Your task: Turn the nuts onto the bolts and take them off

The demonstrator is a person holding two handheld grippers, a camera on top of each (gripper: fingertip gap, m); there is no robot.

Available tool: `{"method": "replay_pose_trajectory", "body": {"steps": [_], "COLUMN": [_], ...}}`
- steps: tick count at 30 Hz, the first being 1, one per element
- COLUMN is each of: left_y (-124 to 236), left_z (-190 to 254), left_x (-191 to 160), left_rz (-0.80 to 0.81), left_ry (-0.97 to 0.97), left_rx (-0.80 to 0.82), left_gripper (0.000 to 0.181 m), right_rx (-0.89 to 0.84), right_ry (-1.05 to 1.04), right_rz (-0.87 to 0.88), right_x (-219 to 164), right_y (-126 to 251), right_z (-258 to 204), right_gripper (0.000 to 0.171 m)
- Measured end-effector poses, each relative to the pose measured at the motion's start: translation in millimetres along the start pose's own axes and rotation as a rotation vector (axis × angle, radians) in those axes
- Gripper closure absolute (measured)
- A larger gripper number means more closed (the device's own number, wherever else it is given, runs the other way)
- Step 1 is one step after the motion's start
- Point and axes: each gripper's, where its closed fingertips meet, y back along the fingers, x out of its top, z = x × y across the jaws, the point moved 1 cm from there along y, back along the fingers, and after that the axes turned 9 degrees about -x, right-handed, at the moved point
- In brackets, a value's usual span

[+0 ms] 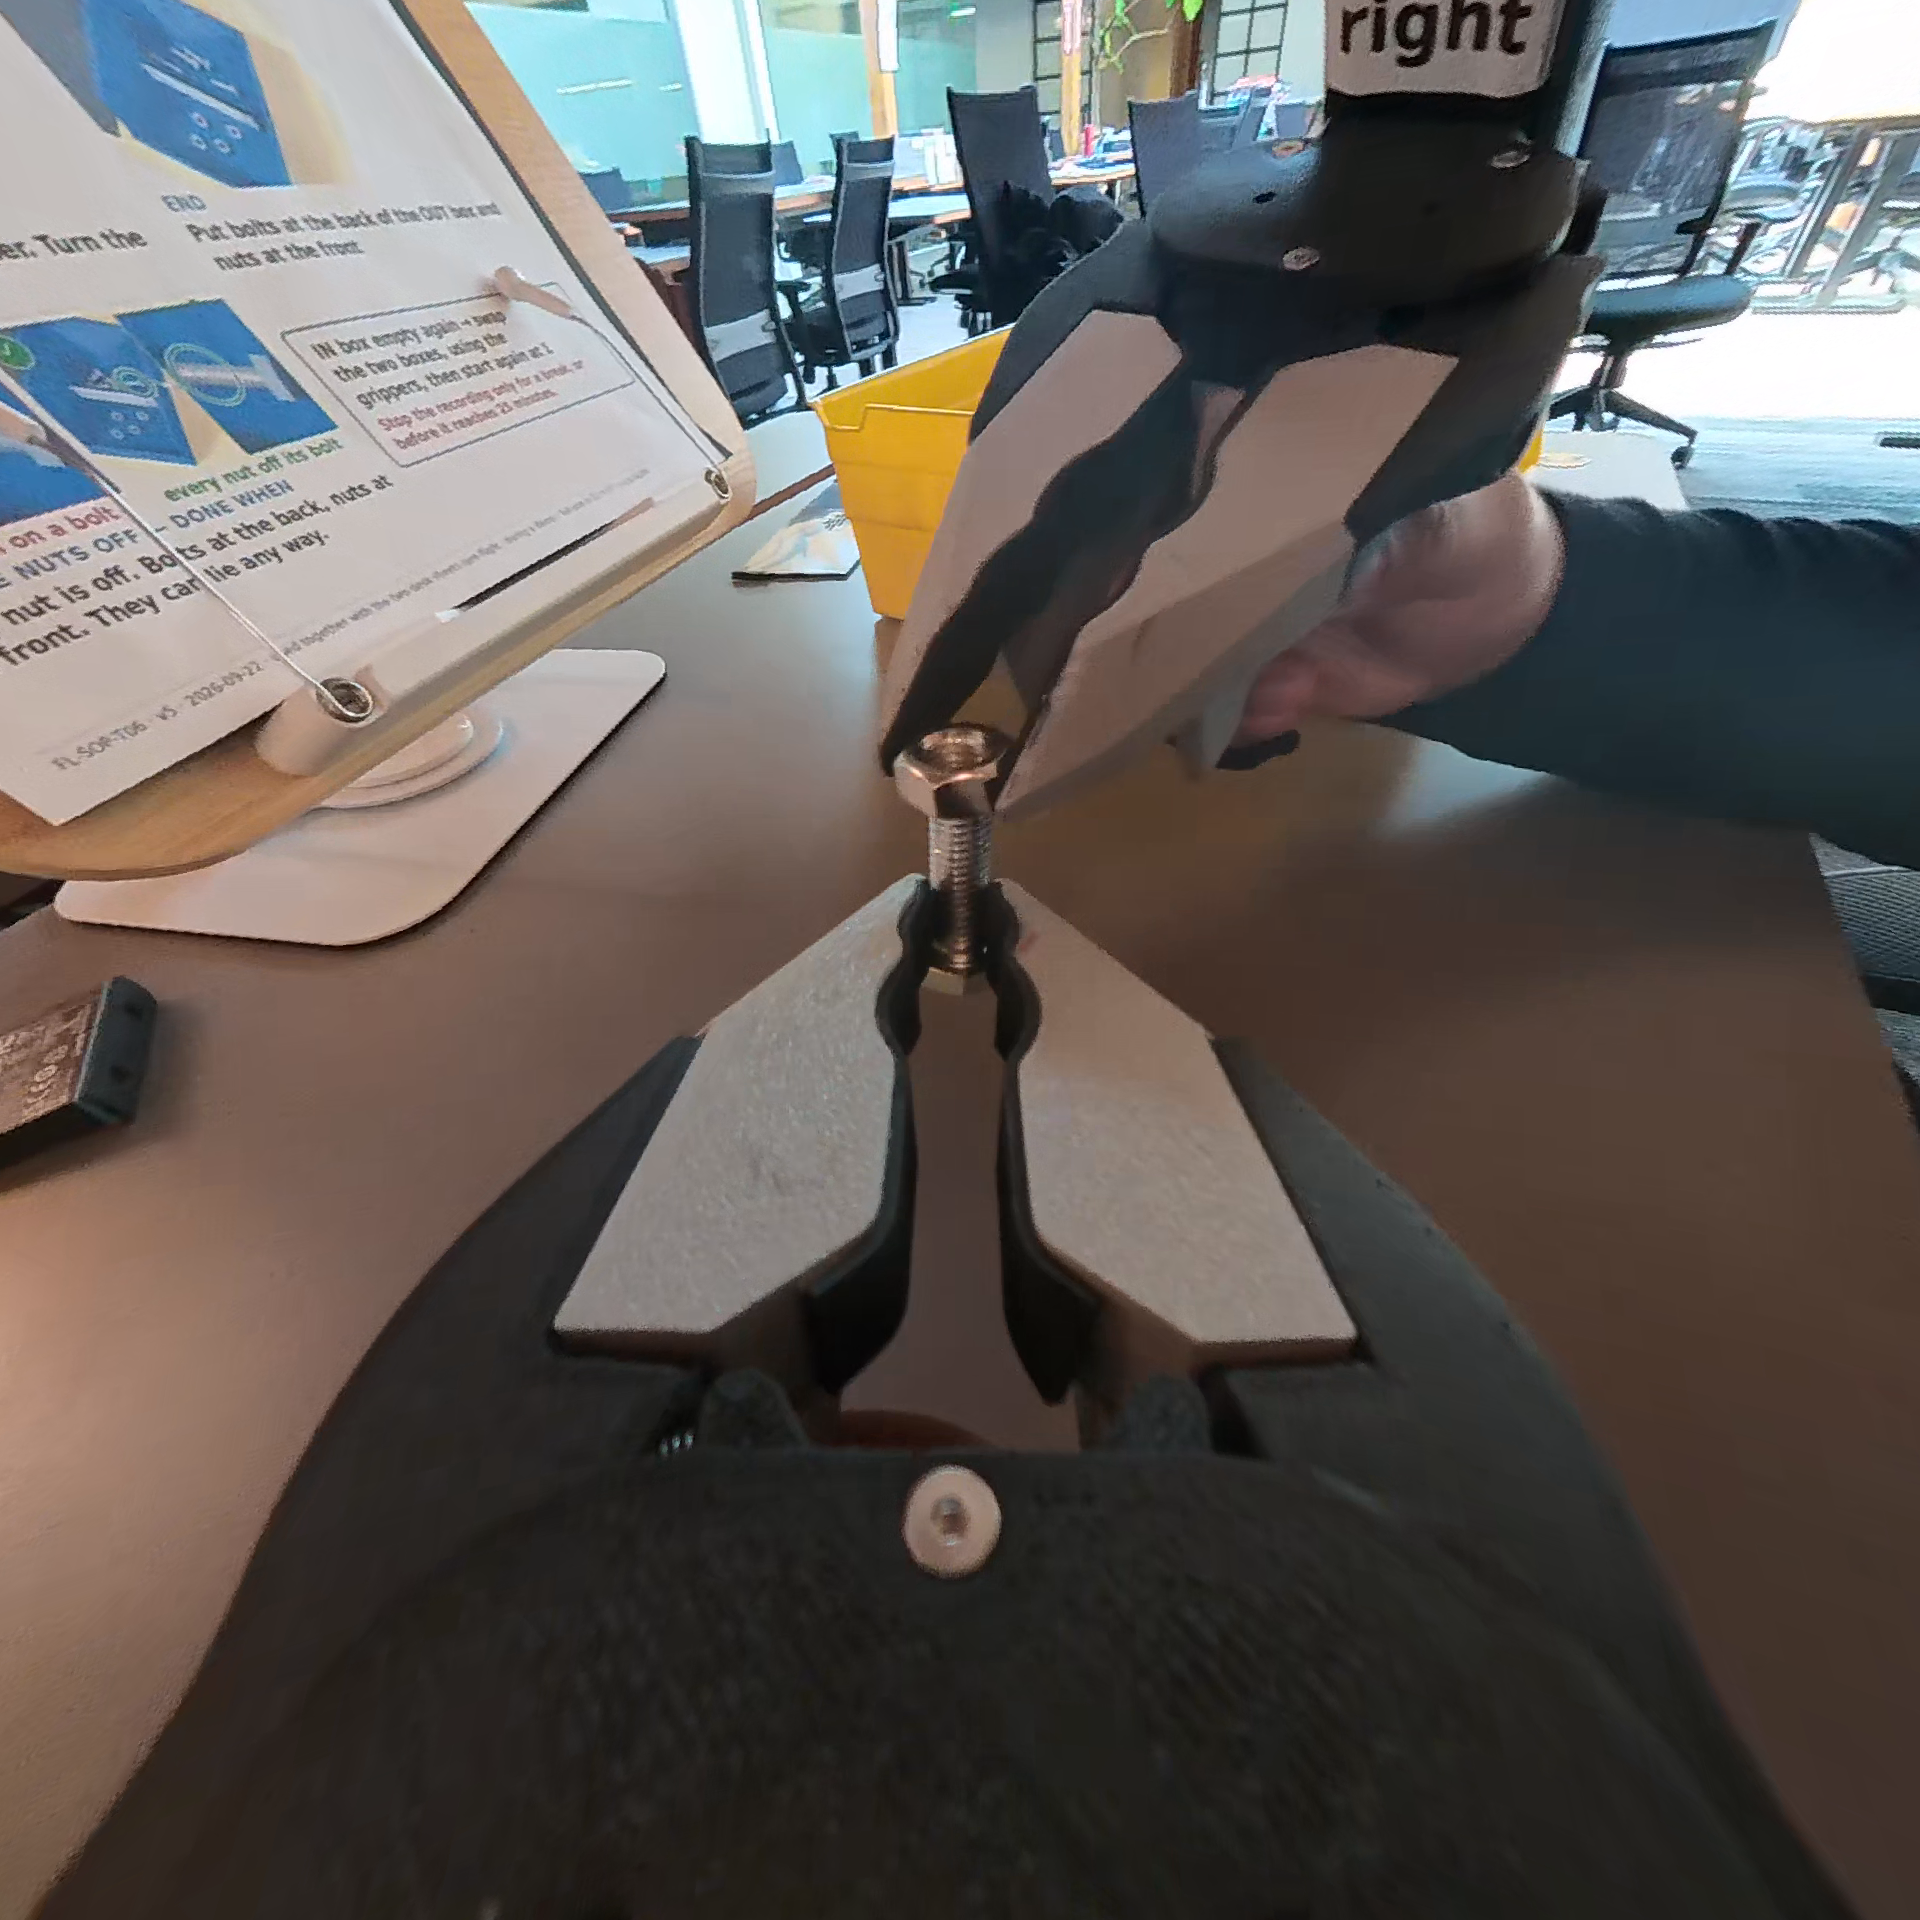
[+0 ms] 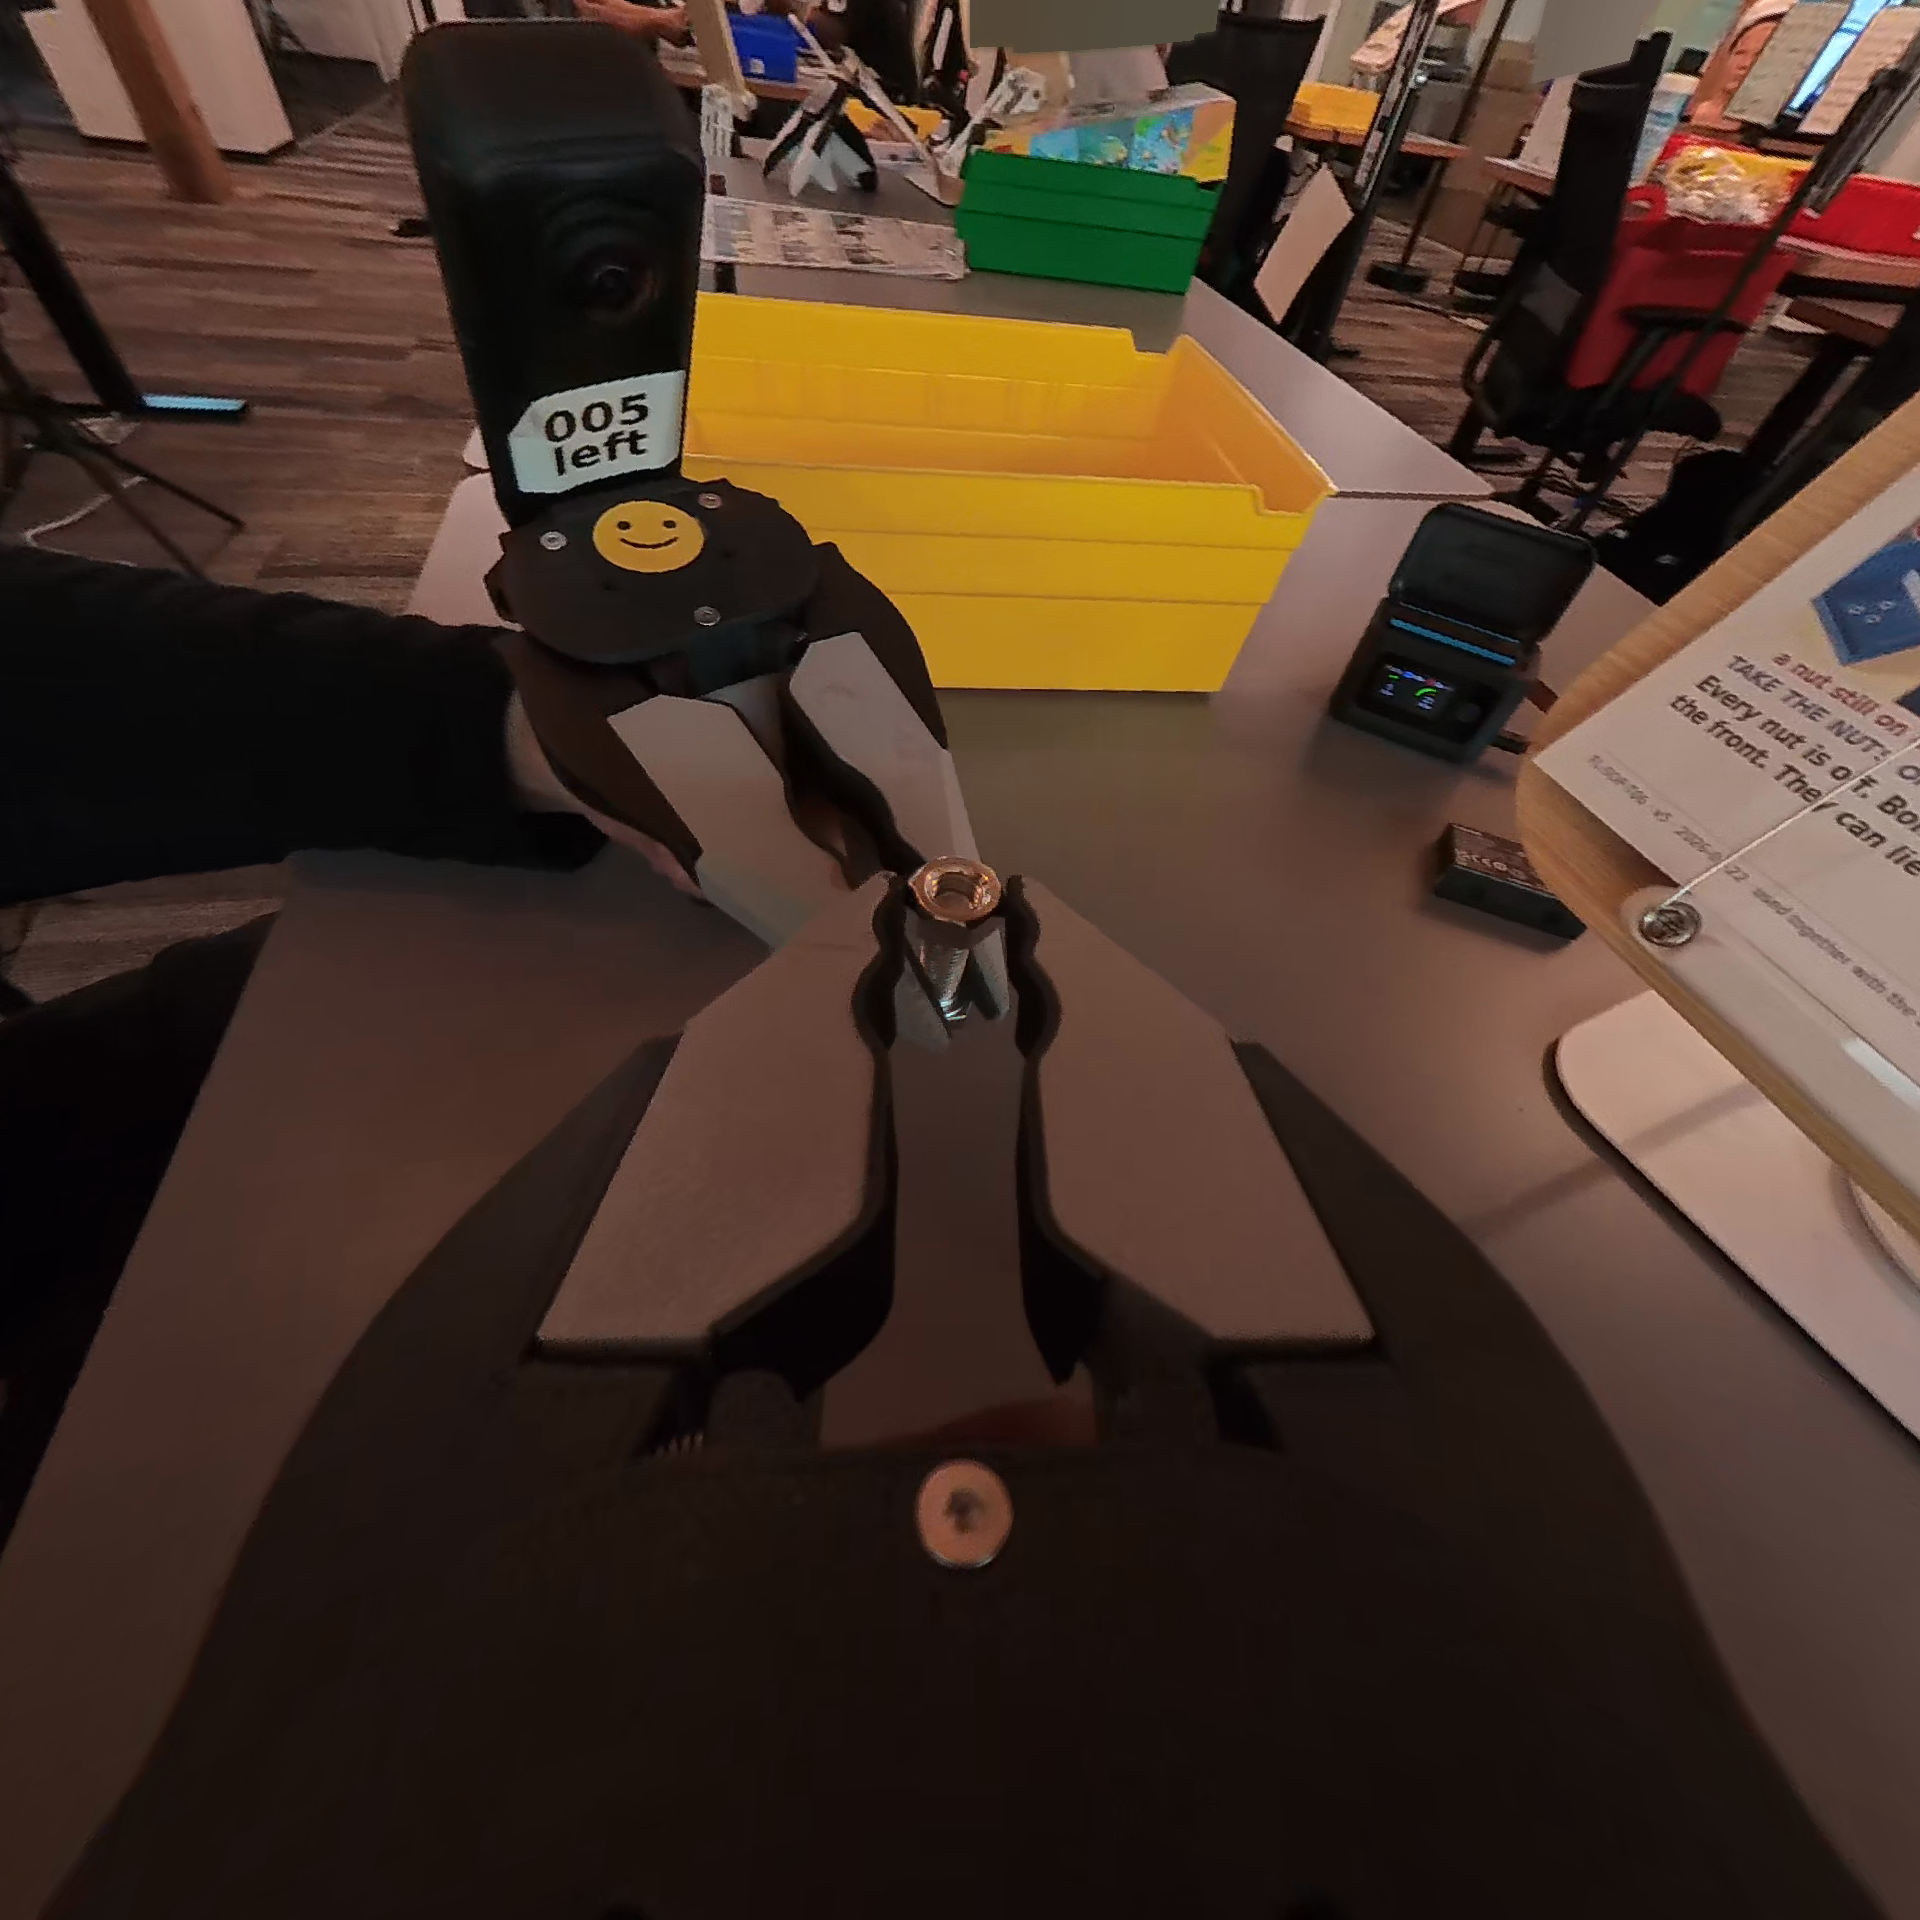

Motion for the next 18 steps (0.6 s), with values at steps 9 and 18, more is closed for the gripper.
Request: {"method": "replay_pose_trajectory", "body": {"steps": [9,18], "left_y": [-3.5,-4.6], "left_z": [-13.7,-25.4], "left_x": [1.6,-0.1], "left_rz": [-0.022,-0.056], "left_ry": [-0.005,-0.017], "left_rx": [0.127,0.261], "left_gripper": [0.174,0.174], "right_rx": [-0.074,-0.14], "right_ry": [-0.035,-0.094], "right_rz": [-0.004,0.0], "right_x": [-1.9,-4.0], "right_y": [-5.2,-10.7], "right_z": [10.2,19.7], "right_gripper": [0.157,0.156]}}
